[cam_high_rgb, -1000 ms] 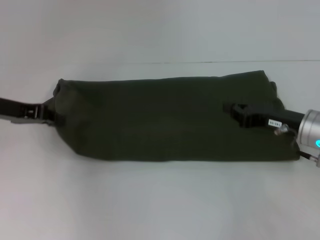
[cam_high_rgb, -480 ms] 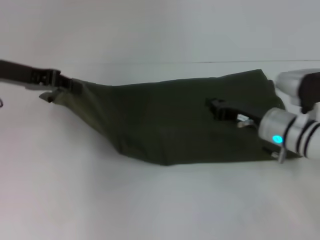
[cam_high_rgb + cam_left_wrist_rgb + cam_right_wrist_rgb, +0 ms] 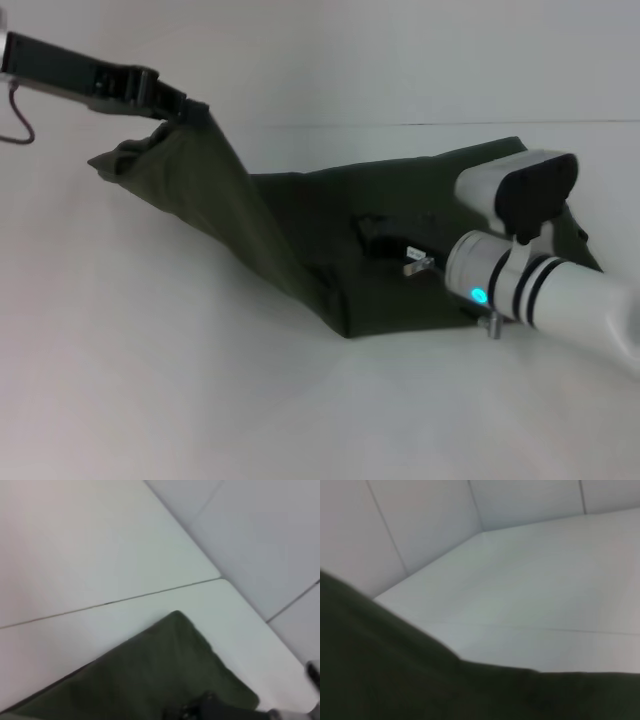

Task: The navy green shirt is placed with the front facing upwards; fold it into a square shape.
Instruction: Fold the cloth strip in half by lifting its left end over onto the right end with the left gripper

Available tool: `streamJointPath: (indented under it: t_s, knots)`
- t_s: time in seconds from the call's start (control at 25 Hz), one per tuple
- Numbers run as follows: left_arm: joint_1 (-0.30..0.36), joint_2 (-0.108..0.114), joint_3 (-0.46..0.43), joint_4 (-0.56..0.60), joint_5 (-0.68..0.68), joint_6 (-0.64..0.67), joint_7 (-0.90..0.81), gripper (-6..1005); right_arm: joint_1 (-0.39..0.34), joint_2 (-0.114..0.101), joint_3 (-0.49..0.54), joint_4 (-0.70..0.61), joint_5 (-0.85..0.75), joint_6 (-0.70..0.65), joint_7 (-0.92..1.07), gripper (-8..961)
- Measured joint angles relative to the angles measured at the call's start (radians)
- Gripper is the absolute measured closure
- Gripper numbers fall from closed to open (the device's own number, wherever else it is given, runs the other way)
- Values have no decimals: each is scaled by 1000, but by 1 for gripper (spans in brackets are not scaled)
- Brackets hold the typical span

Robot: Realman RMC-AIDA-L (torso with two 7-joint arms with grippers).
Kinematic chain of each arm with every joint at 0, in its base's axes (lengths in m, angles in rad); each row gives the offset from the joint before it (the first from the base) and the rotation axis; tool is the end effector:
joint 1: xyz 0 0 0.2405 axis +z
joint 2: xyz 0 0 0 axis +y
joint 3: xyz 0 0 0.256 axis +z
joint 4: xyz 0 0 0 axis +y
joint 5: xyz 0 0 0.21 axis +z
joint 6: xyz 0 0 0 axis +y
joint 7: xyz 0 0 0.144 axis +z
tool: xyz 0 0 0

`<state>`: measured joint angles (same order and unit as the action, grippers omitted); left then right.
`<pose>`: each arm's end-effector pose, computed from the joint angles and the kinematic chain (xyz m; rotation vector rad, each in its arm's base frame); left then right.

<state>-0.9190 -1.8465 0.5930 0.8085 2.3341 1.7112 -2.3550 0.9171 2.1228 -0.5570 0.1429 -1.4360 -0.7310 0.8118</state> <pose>-0.1689 0.4259 0.1156 -2.6120 -1.3138 -0.3613 0.2207 0.3929 -0.1256 -2.2510 0.9305 0.5976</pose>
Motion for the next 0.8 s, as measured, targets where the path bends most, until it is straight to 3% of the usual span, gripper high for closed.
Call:
streamJointPath:
  t_s: [0.24, 0.4, 0.6, 0.8]
  knots:
    - [-50, 4, 2, 1, -4, 13, -2, 964, 42, 0, 99, 152, -44, 7, -180, 953]
    - [-70, 4, 6, 2, -7, 22, -3, 965, 44, 0, 260, 223, -210, 43, -242, 953]
    - [-58, -1, 12, 2, 2, 12, -2, 964, -22, -9, 467, 232, -402, 59, -253, 953]
    - [3, 10, 22, 1, 26, -21, -57, 964, -88, -20, 525, 213, -487, -5, -248, 953]
